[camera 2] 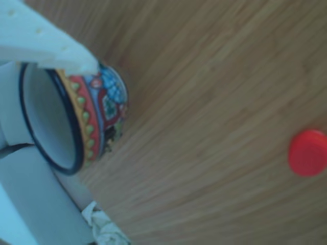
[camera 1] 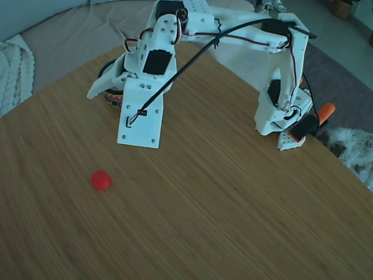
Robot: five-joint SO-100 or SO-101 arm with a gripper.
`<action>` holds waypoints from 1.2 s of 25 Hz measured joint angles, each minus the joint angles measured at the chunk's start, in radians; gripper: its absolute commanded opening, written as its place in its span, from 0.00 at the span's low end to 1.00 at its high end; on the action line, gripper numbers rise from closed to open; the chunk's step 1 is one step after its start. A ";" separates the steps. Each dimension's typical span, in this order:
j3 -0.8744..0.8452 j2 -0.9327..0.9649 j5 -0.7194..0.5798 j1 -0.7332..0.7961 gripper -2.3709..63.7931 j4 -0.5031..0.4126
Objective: Grasp a red cap and put it in the cup.
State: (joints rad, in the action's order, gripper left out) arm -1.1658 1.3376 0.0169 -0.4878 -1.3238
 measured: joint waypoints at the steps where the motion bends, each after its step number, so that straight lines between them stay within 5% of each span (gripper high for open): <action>1: 0.029 -0.015 0.002 0.006 0.84 -0.023; 11: 0.416 -0.310 -0.005 0.046 0.84 -0.321; 30: 0.537 -0.414 -0.006 0.235 0.84 -0.322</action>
State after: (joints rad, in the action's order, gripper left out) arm -0.6289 0.9235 0.0107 -0.2531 -1.6460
